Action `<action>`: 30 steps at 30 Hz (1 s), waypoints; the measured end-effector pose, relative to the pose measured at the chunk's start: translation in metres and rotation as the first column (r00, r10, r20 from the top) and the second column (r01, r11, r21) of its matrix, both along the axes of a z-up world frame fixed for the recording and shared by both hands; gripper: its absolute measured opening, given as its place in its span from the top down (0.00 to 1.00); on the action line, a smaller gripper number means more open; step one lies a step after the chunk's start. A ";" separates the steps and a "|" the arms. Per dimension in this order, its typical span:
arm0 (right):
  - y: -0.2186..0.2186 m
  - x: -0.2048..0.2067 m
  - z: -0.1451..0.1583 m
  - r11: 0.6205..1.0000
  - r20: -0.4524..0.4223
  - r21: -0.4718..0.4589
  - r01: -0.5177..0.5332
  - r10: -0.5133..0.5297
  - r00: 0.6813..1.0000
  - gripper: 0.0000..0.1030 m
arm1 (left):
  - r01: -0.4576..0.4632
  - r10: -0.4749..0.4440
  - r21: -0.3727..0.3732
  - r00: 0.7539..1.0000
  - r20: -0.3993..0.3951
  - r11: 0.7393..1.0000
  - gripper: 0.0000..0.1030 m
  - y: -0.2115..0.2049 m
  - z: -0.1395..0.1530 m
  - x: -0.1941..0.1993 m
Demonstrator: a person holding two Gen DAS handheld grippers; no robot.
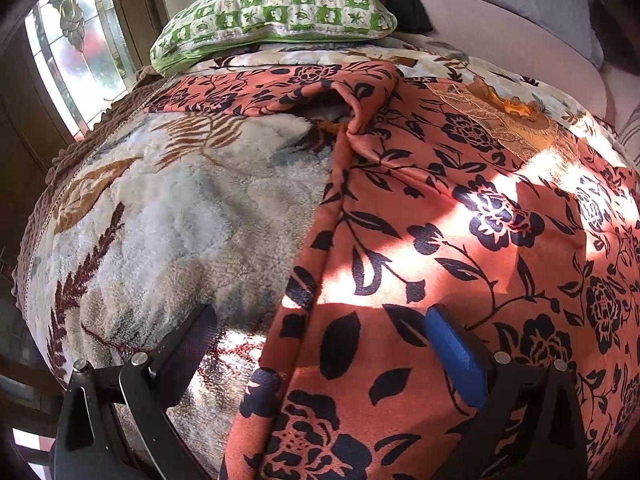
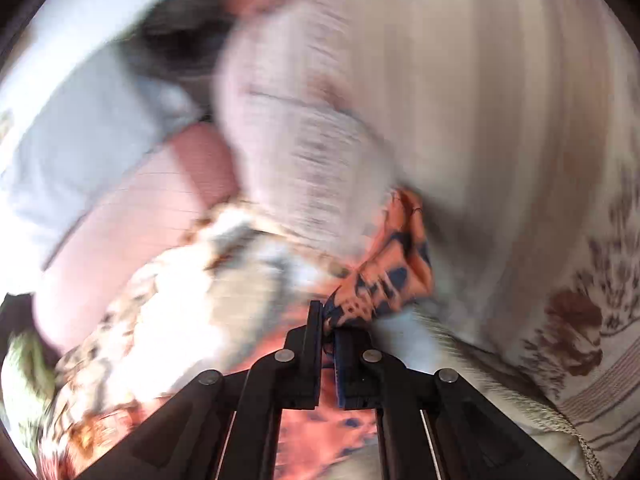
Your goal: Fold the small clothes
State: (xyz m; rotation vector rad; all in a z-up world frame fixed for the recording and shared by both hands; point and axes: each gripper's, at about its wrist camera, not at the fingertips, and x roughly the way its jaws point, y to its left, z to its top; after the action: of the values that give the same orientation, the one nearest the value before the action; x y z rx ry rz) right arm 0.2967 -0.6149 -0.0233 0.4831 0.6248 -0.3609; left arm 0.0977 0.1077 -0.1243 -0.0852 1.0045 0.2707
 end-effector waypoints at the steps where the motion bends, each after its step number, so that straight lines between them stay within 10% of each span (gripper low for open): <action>1: 0.027 0.000 0.023 0.997 0.046 -0.033 -0.064 0.065 0.997 0.95 | -0.007 0.007 -0.015 1.000 0.012 1.000 0.00 0.003 0.001 -0.002; 7: 0.229 -0.021 0.110 0.877 0.212 -0.145 -0.458 0.479 0.852 0.95 | -0.034 0.040 -0.072 0.996 0.083 0.997 0.00 0.023 0.010 -0.019; 13: 0.401 -0.026 0.029 0.762 0.117 -0.010 -0.648 0.644 0.756 0.86 | -0.068 0.088 -0.167 0.990 0.113 0.984 0.00 0.049 0.014 -0.030; 14: 0.425 -0.024 0.002 0.735 0.056 0.018 -0.678 0.676 0.735 0.75 | -0.072 0.092 -0.181 0.990 0.110 0.981 0.00 0.051 0.013 -0.031; 16: 0.461 -0.023 -0.058 0.690 -0.109 0.102 -0.717 0.724 0.681 0.21 | -0.070 0.094 -0.206 0.990 0.109 0.976 0.00 0.053 0.014 -0.033; 18: 0.470 -0.043 -0.104 0.685 -0.207 0.198 -0.701 0.728 0.653 0.16 | -0.057 0.085 -0.222 0.989 0.118 0.973 0.00 0.054 0.016 -0.036; 24: 0.417 -0.090 -0.081 0.733 -0.089 0.190 -0.654 0.676 0.732 0.16 | 0.039 0.020 -0.326 0.984 0.175 0.945 0.00 0.041 0.031 -0.037; 30: 0.362 -0.128 -0.049 0.768 0.011 0.194 -0.611 0.621 0.784 0.14 | 0.268 -0.149 -0.503 0.953 0.264 0.822 0.00 -0.012 0.063 0.022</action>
State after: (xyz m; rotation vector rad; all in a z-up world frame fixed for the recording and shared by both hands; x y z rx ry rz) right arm 0.1687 -0.2531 -0.0724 0.4196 0.8377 0.3230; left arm 0.1198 0.0959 -0.0611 -0.5013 0.8396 -0.2294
